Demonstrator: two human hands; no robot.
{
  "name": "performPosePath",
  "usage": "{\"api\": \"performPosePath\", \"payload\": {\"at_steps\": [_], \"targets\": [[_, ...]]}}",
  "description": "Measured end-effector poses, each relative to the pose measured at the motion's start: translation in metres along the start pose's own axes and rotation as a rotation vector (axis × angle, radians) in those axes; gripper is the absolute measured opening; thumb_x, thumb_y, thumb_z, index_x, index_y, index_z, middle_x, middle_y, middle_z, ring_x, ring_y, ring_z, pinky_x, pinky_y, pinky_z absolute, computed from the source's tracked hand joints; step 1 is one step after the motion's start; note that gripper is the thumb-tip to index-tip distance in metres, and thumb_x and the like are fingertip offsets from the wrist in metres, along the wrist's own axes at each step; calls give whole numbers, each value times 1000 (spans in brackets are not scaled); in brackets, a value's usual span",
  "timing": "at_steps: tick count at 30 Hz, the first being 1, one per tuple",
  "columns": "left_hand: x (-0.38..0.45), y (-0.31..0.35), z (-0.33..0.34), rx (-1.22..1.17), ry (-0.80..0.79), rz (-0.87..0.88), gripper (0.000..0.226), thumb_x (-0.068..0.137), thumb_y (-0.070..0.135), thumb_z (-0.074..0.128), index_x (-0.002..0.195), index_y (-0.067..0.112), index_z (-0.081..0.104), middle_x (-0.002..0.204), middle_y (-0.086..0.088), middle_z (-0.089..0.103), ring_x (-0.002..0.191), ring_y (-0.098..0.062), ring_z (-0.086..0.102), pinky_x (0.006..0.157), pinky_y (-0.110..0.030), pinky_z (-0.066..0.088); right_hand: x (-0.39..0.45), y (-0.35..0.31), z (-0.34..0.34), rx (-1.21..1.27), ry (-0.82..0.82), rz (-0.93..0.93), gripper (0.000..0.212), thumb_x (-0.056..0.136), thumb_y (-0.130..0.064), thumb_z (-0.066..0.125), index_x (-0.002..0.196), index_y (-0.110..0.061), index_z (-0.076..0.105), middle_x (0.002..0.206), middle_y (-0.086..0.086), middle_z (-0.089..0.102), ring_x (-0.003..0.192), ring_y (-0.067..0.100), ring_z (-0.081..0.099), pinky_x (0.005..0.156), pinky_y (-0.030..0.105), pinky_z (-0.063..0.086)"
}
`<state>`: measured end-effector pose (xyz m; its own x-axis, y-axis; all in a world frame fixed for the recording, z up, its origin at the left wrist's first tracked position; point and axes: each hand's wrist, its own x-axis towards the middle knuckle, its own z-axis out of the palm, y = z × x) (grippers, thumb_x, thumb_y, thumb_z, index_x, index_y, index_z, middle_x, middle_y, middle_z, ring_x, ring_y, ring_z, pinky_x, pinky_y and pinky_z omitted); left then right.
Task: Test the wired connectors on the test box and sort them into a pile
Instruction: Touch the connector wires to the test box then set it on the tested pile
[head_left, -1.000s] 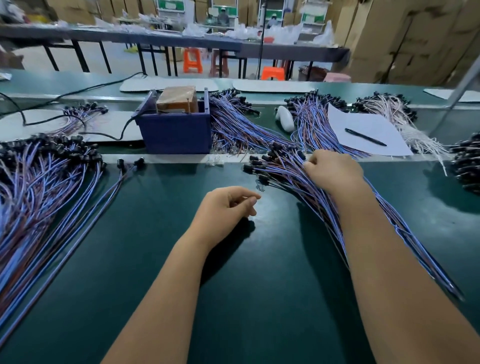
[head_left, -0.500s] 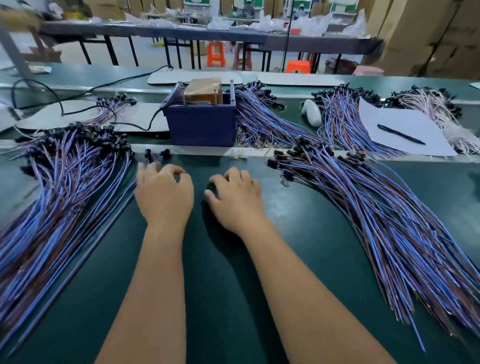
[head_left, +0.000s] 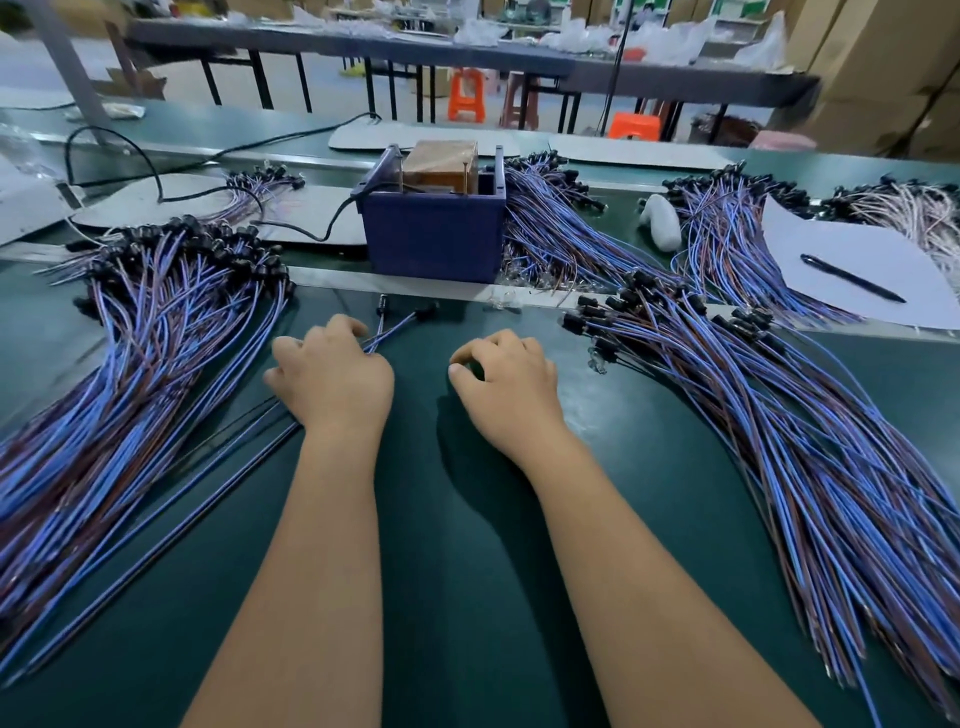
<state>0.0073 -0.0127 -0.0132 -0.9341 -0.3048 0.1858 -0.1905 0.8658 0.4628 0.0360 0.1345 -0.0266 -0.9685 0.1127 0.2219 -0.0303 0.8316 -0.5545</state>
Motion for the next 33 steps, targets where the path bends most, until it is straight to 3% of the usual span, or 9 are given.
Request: {"api": "performPosePath", "payload": {"at_steps": [3, 8, 13, 17, 20, 23, 25, 30, 33], "targets": [[1, -1, 0, 52, -40, -45, 42, 92, 23, 48, 134, 26, 54, 125, -9, 61, 120, -33, 39, 91, -41, 30, -1, -1, -1, -1, -5, 0, 23, 96, -37, 47, 107, -29, 66, 114, -7, 52, 115, 18, 36, 85, 26, 16], [1, -1, 4, 8, -10, -41, 24, 96, 22, 48, 111, 27, 66, 113, -3, 66, 120, -31, 40, 89, -40, 26, -2, -2, -2, 8, -16, 0, 22, 97, -36, 47, 106, -29, 65, 113, -8, 51, 114, 17, 35, 86, 26, 16], [2, -2, 6, 19, 64, 6, 20, 102, 23, 44, 110, 22, 63, 112, -3, 64, 118, -30, 38, 80, -37, 20, -2, -2, -2, -4, -10, 1, 22, 97, -36, 47, 106, -29, 66, 113, -7, 52, 115, 18, 36, 86, 27, 17], [-1, 1, 6, -228, 209, 108, 15, 102, 15, 45, 108, 11, 58, 122, -12, 48, 106, -34, 45, 76, -36, 30, -2, -2, -2, -6, -8, 3, 22, 96, -36, 47, 106, -29, 66, 113, -7, 53, 115, 19, 37, 88, 28, 19], [-4, 6, 5, -447, 254, 165, 10, 103, 13, 43, 104, 12, 53, 114, -5, 50, 84, -26, 50, 68, -35, 35, -2, -3, -3, -2, -15, 7, 23, 97, -37, 47, 110, -30, 65, 115, -6, 53, 115, 19, 37, 90, 30, 21], [-7, 16, 5, -798, 110, 188, 10, 103, 12, 41, 99, 18, 48, 96, 1, 58, 84, -18, 54, 70, -33, 40, -2, -4, -3, 45, 12, 4, 28, 97, -33, 48, 122, -33, 60, 113, -6, 58, 116, 21, 39, 95, 34, 24], [-11, 25, 2, -1064, 1, 180, 16, 100, 6, 44, 93, 16, 53, 91, 0, 61, 86, -15, 57, 80, -32, 47, -3, -5, -5, 166, 48, 18, 31, 97, -26, 50, 125, -33, 59, 98, -9, 62, 110, 21, 47, 98, 36, 31], [-21, 39, -7, -1675, -428, 213, 42, 98, 11, 44, 65, 14, 71, 68, -2, 66, 75, -16, 63, 78, -27, 51, -4, -9, -13, 874, 98, 120, 25, 98, -2, 43, 96, -15, 64, 79, 5, 66, 71, 16, 58, 79, 38, 49], [-27, 40, -10, -1846, -728, 190, 46, 95, 26, 44, 60, 10, 69, 58, -5, 59, 69, -22, 59, 74, -30, 50, -2, -7, -20, 1318, 20, 92, 28, 102, -3, 36, 105, -14, 61, 72, -2, 68, 69, 11, 64, 74, 26, 53]]}}
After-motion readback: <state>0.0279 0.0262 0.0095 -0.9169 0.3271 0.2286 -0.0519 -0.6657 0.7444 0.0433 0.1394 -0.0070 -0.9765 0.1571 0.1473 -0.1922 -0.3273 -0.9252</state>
